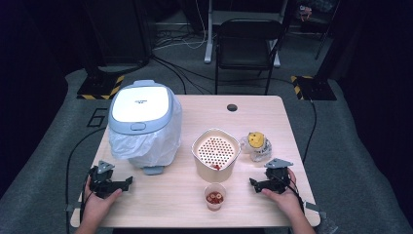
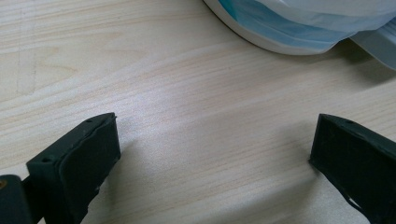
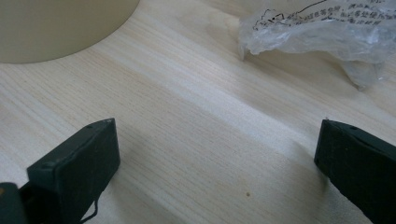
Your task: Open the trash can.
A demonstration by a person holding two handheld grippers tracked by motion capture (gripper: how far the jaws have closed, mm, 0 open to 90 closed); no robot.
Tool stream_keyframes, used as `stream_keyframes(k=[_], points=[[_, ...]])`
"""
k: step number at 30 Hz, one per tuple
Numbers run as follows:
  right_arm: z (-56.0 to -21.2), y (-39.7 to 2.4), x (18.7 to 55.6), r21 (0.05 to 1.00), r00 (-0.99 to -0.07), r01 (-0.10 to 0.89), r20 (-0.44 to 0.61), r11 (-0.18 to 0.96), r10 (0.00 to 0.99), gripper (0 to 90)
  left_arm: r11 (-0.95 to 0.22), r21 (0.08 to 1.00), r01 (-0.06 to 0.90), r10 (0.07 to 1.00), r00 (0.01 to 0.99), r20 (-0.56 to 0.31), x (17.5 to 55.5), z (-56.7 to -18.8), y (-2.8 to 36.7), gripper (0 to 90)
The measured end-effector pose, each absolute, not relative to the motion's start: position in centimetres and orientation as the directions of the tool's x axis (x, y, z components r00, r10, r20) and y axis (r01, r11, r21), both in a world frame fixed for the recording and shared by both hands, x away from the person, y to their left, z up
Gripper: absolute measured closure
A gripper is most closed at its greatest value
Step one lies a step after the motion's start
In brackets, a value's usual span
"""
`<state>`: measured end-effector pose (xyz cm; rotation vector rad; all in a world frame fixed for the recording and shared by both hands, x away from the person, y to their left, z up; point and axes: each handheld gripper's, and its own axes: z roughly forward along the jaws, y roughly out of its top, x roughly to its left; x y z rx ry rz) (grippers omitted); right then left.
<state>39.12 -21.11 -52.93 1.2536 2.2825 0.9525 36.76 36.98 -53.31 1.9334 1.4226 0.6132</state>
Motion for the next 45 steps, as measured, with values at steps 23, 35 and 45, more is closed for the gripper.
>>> stream_keyframes(k=[23, 35, 45], points=[[-52.9, -21.0, 39.1, 0.711, -0.529, 0.598, 0.003, 0.370, 0.849, 0.0, -0.173, 0.728, 0.663, 0.964, 0.267, -0.013, 36.5, -53.2, 36.8, 1.9], [-52.9, -21.1, 38.9, 0.714, -0.526, 0.597, 0.003, 0.366, 0.851, 0.2, -0.143, 0.741, 0.656, 0.962, 0.269, -0.052, 35.9, -52.3, 36.5, 20.9], [-53.0, -21.1, 38.8, 0.714, -0.517, 0.601, 0.004, 0.360, 0.856, 0.2, -0.083, 0.775, 0.626, 0.957, 0.267, -0.113, 34.7, -50.1, 34.8, 23.9]])
